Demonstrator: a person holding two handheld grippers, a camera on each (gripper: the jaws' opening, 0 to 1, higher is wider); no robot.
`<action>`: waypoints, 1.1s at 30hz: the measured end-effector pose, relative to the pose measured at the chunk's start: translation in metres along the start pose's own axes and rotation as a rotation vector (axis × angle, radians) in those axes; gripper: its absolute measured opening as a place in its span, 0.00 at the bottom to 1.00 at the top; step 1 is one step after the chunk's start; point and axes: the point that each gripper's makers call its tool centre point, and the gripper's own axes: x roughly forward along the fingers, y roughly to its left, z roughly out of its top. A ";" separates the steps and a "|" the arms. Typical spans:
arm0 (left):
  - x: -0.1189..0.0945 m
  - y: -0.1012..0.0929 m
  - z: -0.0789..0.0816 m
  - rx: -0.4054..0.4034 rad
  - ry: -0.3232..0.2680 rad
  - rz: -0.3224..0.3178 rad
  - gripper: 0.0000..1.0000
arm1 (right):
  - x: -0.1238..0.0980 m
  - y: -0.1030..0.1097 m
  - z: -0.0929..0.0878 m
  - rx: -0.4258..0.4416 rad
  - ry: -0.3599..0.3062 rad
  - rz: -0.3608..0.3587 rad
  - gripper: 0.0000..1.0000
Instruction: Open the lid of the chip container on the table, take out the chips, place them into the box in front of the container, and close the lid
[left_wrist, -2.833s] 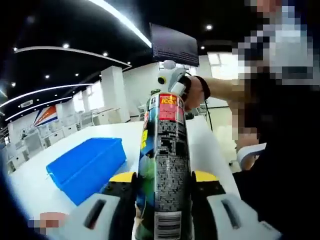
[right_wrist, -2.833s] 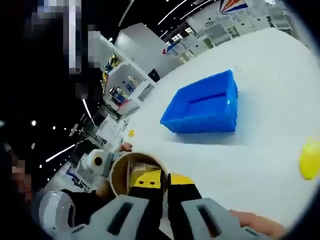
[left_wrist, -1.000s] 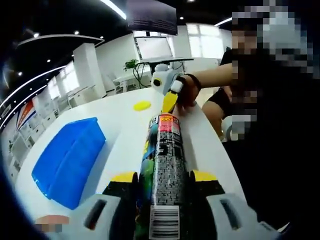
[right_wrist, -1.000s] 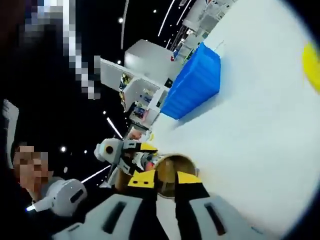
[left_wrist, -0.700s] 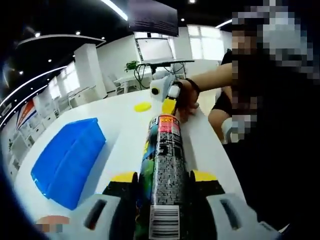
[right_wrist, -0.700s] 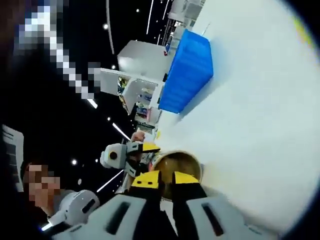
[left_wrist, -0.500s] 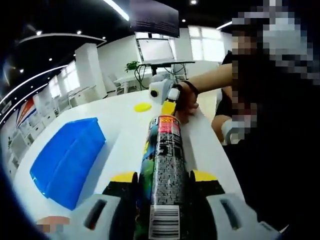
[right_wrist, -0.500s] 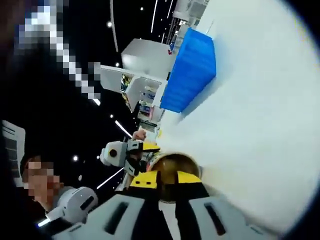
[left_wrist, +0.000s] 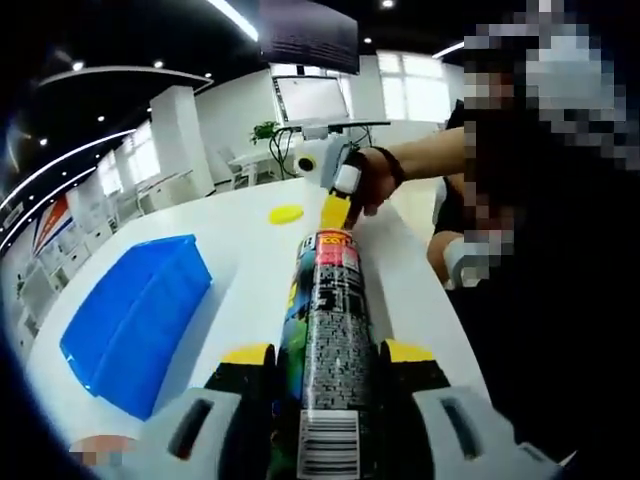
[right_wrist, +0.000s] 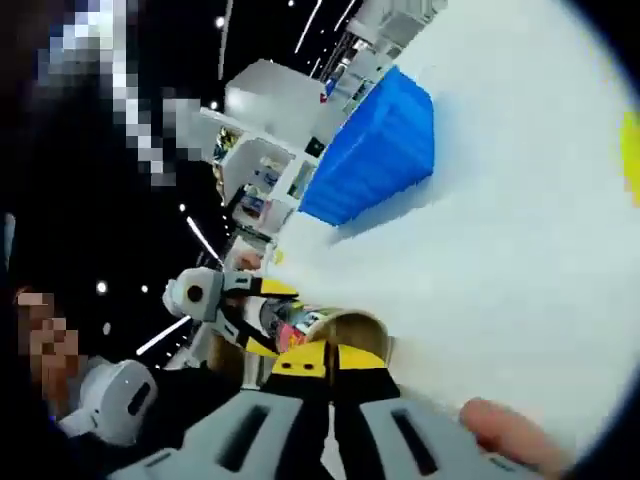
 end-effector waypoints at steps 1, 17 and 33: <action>0.000 0.000 0.000 0.002 0.001 0.001 0.42 | -0.001 -0.001 0.001 -0.030 0.011 -0.046 0.00; -0.001 0.001 -0.002 0.015 -0.001 0.000 0.42 | -0.010 -0.008 0.004 -0.260 0.054 -0.348 0.00; -0.001 -0.001 -0.002 0.023 -0.003 0.009 0.43 | -0.006 -0.005 0.000 -0.233 0.055 -0.192 0.01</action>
